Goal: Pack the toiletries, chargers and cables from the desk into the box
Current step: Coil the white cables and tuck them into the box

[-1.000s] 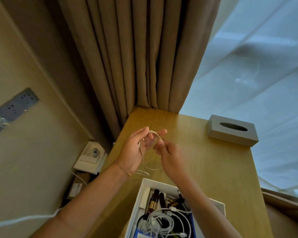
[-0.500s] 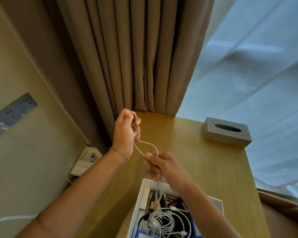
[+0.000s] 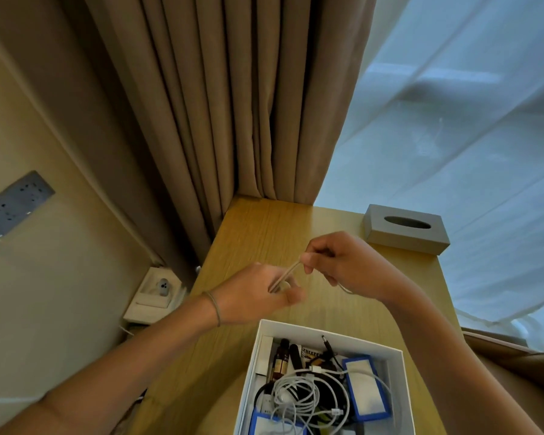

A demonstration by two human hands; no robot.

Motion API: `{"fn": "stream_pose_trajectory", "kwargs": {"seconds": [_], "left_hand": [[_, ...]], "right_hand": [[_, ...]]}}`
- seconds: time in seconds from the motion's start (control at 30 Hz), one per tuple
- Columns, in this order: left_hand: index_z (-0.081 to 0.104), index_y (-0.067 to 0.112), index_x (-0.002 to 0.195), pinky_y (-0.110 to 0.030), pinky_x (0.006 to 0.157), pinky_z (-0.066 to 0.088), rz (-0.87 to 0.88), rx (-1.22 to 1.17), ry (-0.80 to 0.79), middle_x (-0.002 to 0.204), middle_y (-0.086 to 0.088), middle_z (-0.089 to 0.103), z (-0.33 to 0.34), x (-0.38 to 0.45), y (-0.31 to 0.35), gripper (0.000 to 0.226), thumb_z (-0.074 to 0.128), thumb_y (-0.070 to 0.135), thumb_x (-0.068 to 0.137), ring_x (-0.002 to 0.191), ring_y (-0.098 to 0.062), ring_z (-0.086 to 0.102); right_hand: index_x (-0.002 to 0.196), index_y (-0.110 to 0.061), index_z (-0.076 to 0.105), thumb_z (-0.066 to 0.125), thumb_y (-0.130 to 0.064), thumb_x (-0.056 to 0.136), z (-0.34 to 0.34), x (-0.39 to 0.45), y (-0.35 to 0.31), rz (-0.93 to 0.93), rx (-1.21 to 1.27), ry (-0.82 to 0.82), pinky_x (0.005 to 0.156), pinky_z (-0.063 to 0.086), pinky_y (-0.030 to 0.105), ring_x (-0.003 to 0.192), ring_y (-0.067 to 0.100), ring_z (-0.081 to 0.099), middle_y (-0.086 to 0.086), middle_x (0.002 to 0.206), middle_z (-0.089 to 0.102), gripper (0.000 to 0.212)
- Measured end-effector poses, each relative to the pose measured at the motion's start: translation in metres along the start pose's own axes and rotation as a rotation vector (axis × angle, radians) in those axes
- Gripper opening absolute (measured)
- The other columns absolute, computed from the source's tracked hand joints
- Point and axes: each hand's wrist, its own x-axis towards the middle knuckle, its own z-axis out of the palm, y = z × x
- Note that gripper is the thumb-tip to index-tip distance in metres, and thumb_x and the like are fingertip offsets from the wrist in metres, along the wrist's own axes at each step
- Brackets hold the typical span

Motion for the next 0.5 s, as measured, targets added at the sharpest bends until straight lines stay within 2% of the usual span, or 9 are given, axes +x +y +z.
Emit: {"fn": "stream_pose_trajectory", "kwargs": {"seconds": [0.03,0.1,0.2,0.3,0.4,0.47,0.5], "left_hand": [[0.069,0.022,0.084,-0.025,0.045,0.033,0.009,-0.034,-0.005,0.051,0.010,0.044,0.005,0.001,0.001,0.051,0.050,0.069,0.090,0.045,-0.007,0.038],[0.075,0.021,0.081,-0.025,0.046,0.031,0.000,-0.226,0.101,0.049,0.012,0.040,0.010,0.001,0.004,0.044,0.051,0.055,0.097,0.044,-0.009,0.034],[0.077,0.014,0.099,-0.020,0.045,0.032,-0.041,-0.499,0.358,0.052,0.006,0.045,0.011,0.000,0.005,0.043,0.044,0.042,0.101,0.045,-0.008,0.035],[0.075,0.017,0.109,-0.022,0.044,0.027,-0.085,-0.640,0.510,0.064,0.003,0.057,0.014,0.000,0.011,0.043,0.041,0.041,0.102,0.050,-0.012,0.034],[0.074,0.014,0.106,-0.027,0.053,0.036,-0.172,-0.806,0.636,0.087,0.002,0.075,0.018,0.004,0.021,0.047,0.036,0.042,0.105,0.070,-0.024,0.048],[0.066,0.006,0.098,-0.030,0.066,0.053,-0.196,-1.020,0.633,0.101,-0.012,0.077,0.017,0.008,0.026,0.049,0.034,0.042,0.106,0.088,-0.030,0.067],[0.061,0.006,0.092,-0.033,0.075,0.058,-0.209,-1.118,0.629,0.098,-0.017,0.076,0.016,0.010,0.027,0.048,0.034,0.043,0.106,0.093,-0.032,0.071]], "right_hand": [[0.076,-0.019,0.070,0.060,-0.032,0.099,0.000,0.002,0.000,0.001,-0.005,0.026,0.056,0.046,0.027,0.048,0.008,0.049,-0.006,0.053,0.055,0.029],[0.075,-0.018,0.069,0.059,-0.034,0.099,0.001,0.003,0.002,0.027,0.017,0.086,0.066,0.056,0.038,0.051,0.010,0.055,-0.004,0.055,0.057,0.031],[0.077,-0.010,0.068,0.056,-0.033,0.101,0.012,0.000,0.008,0.098,0.155,0.175,0.075,0.060,0.052,0.053,0.017,0.061,0.004,0.058,0.057,0.036],[0.078,-0.003,0.064,0.052,-0.030,0.104,0.030,-0.005,0.012,0.163,0.319,0.194,0.077,0.057,0.059,0.054,0.025,0.060,0.006,0.057,0.054,0.039],[0.077,-0.007,0.061,0.048,-0.028,0.105,0.057,-0.011,0.012,0.230,0.535,0.153,0.072,0.056,0.057,0.049,0.023,0.057,0.002,0.053,0.052,0.037],[0.076,-0.010,0.059,0.047,-0.030,0.106,0.077,-0.017,0.012,0.280,0.665,0.114,0.065,0.054,0.047,0.046,0.020,0.056,-0.001,0.051,0.051,0.037],[0.077,-0.010,0.059,0.048,-0.032,0.105,0.086,-0.019,0.012,0.296,0.709,0.089,0.063,0.054,0.041,0.046,0.019,0.058,-0.002,0.051,0.052,0.037]]}}
